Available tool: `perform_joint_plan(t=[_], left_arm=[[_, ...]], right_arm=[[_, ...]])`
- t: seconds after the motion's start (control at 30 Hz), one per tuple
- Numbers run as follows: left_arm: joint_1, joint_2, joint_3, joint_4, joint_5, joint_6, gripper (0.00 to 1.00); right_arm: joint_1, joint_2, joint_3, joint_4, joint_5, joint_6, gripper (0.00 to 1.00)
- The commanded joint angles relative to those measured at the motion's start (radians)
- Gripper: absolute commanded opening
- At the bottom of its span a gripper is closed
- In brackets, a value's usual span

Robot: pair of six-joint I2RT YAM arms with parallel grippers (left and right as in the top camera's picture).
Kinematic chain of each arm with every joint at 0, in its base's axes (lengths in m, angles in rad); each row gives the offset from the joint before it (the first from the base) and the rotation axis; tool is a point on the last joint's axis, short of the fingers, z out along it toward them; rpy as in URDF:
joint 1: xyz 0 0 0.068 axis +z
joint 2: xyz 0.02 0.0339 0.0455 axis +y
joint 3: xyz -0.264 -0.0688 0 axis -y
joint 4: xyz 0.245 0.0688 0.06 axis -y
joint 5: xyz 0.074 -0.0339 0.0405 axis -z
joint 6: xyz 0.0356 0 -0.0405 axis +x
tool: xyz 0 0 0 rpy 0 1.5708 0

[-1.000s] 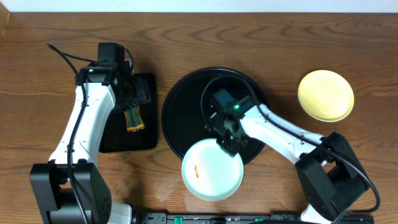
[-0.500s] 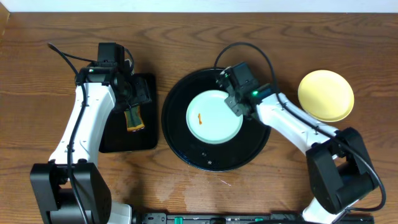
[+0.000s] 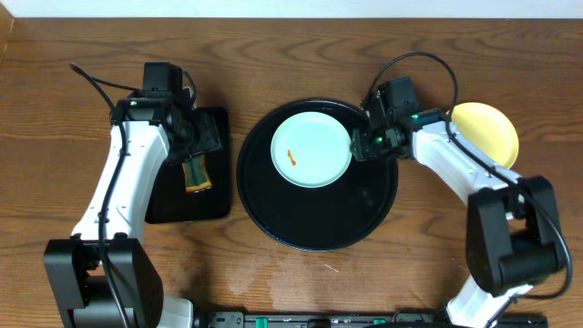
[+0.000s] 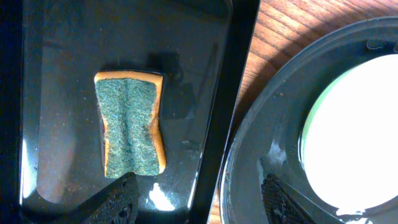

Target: Clean dirty plates on tray and stack at the side

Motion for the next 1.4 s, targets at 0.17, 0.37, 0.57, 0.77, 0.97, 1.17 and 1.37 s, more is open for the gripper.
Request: perform_joint_plan(t=[0.17,0.37,0.57,0.77,0.97,1.17,1.37], left_arm=[[0.004,0.006,-0.013,-0.013,-0.002,0.002,0.65],[0.004,0.006,-0.013,-0.029,-0.003,0.003,0.65],[-0.002,0.007,-0.037,-0.033,-0.013,0.002,0.65],[-0.005,0.009,-0.206,0.128,-0.148,-0.055,0.63],[-0.005,0.009,-0.347,0.323,-0.254,-0.076,0.52],[-0.005,0.011,-0.435,0.413,-0.257,-0.076,0.32],[-0.005,0.055,-0.526,0.505,-0.256,-0.076,0.19]], right_arm=[[0.016,0.165,0.017,0.216,-0.176,0.146,0.34],[0.003,0.157,0.019,0.132,-0.098,0.164,0.01],[-0.004,0.082,0.019,0.017,0.041,0.164,0.01],[0.015,0.038,0.019,-0.011,0.080,0.129,0.01],[0.024,0.038,0.019,-0.030,0.080,0.089,0.01],[0.025,0.038,0.019,-0.030,0.080,0.089,0.01],[0.026,0.038,0.019,-0.029,0.080,0.090,0.01]])
